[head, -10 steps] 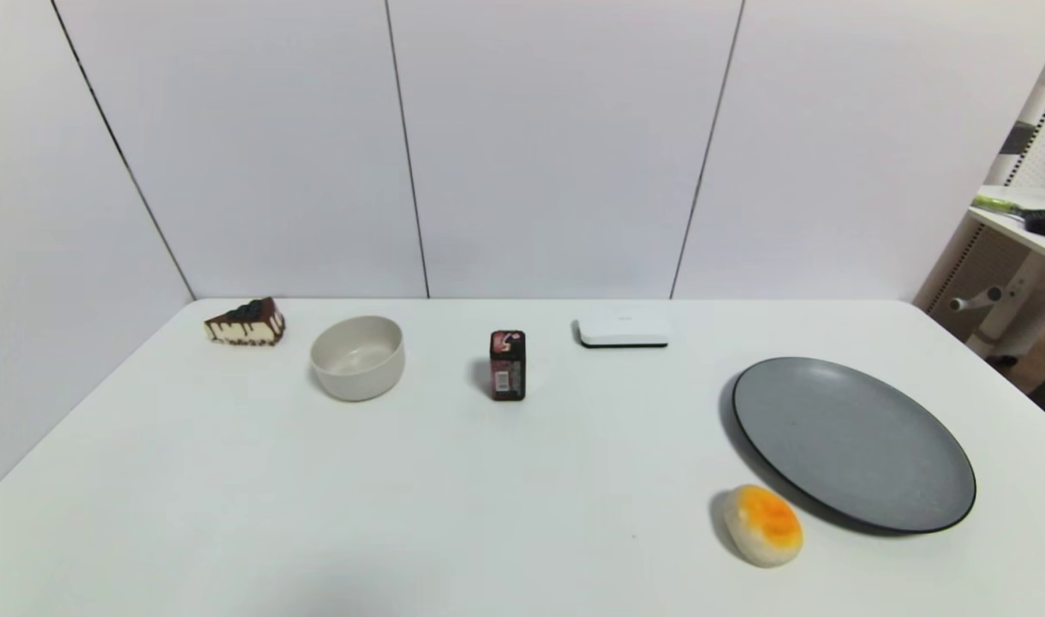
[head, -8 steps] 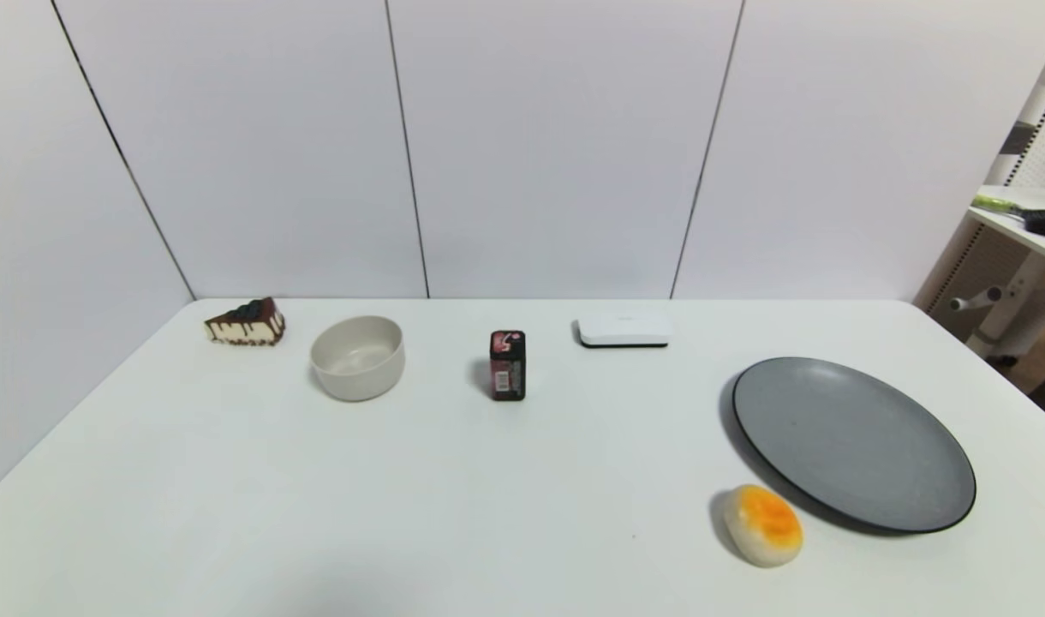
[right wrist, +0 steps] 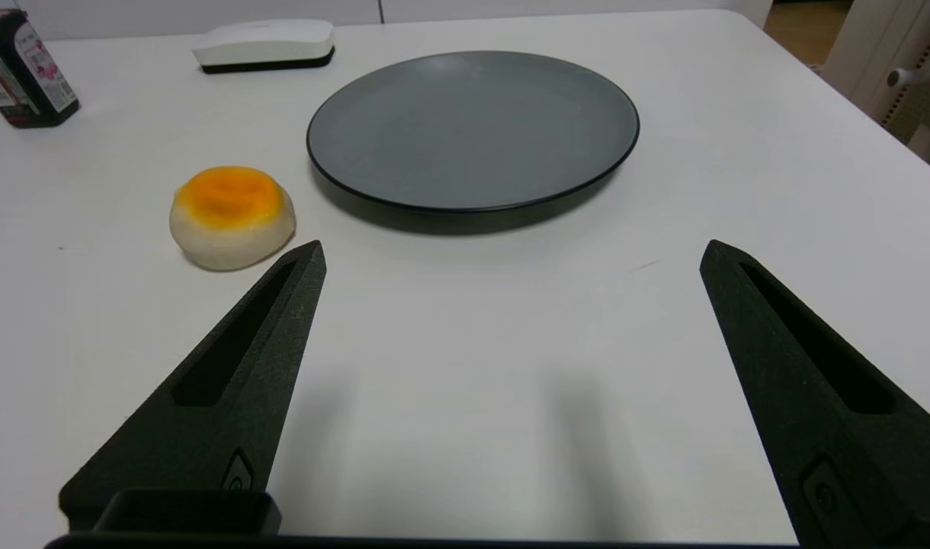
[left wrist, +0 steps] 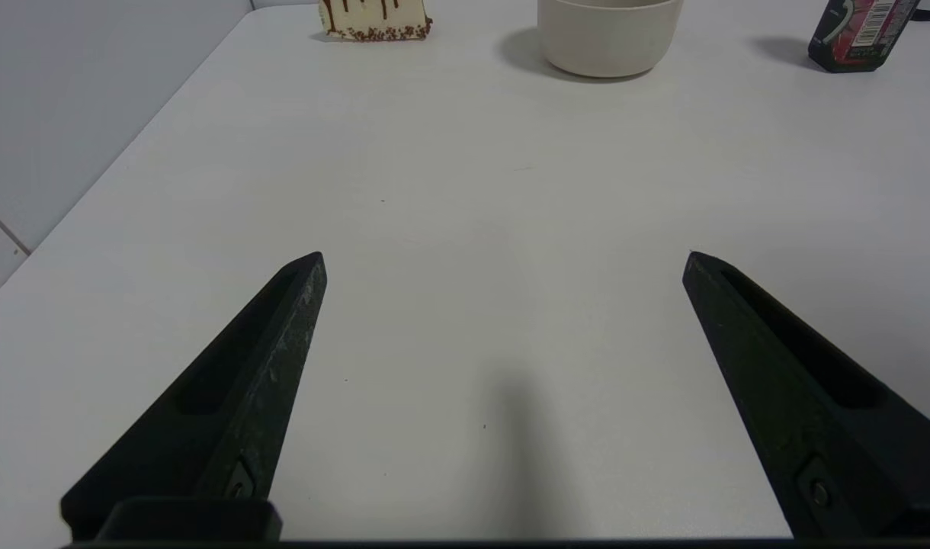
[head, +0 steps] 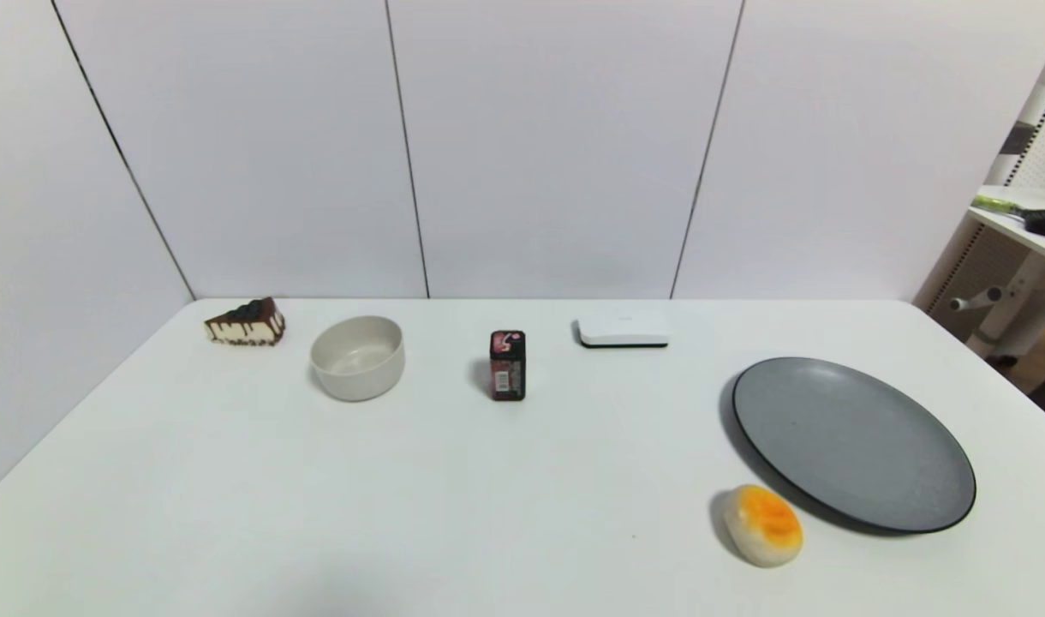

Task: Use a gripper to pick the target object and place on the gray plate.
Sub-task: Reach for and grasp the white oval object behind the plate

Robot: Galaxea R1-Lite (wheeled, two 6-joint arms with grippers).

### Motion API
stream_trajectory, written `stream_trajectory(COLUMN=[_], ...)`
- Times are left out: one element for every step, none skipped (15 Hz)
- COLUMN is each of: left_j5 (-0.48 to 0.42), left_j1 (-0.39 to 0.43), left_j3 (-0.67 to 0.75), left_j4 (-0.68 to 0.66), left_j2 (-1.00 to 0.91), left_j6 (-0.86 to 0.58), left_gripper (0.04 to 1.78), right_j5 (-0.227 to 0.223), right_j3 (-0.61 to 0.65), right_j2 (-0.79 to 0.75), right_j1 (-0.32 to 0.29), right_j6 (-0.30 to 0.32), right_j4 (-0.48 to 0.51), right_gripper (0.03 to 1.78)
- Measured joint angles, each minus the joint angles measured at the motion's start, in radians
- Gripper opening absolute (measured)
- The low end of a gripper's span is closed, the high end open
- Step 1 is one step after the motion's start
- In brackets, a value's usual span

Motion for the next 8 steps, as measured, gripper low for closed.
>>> stream_trajectory(left_j5=[0.0,0.0,0.0,0.0,0.0,0.0,0.0,0.0], left_j1=[0.0,0.0,0.0,0.0,0.0,0.0,0.0,0.0], left_j3=[0.0,0.0,0.0,0.0,0.0,0.0,0.0,0.0], left_j4=[0.0,0.0,0.0,0.0,0.0,0.0,0.0,0.0], left_j2=[0.0,0.0,0.0,0.0,0.0,0.0,0.0,0.0], left_j6=[0.0,0.0,0.0,0.0,0.001,0.0,0.0,0.0], left_gripper=[1.69,1.69,1.69,1.69,1.69,1.69,1.69,1.69], right_j5=[0.003,0.004,0.005,0.008,0.012,0.019,0.029,0.046], right_j3=[-0.001,-0.003,-0.016,-0.043,-0.078,-0.12,-0.174,-0.233], right_j2=[0.005,0.024,0.057,0.102,0.153,0.212,0.282,0.352], right_j1=[0.0,0.0,0.0,0.001,0.0,-0.002,-0.003,-0.003], right_j6=[-0.004,-0.01,-0.01,-0.01,-0.011,-0.012,-0.014,-0.014], right_j4=[0.008,0.015,0.018,0.02,0.015,0.015,0.015,0.018], right_gripper=[1.7,1.7,1.7,1.7,1.7,1.7,1.7,1.7])
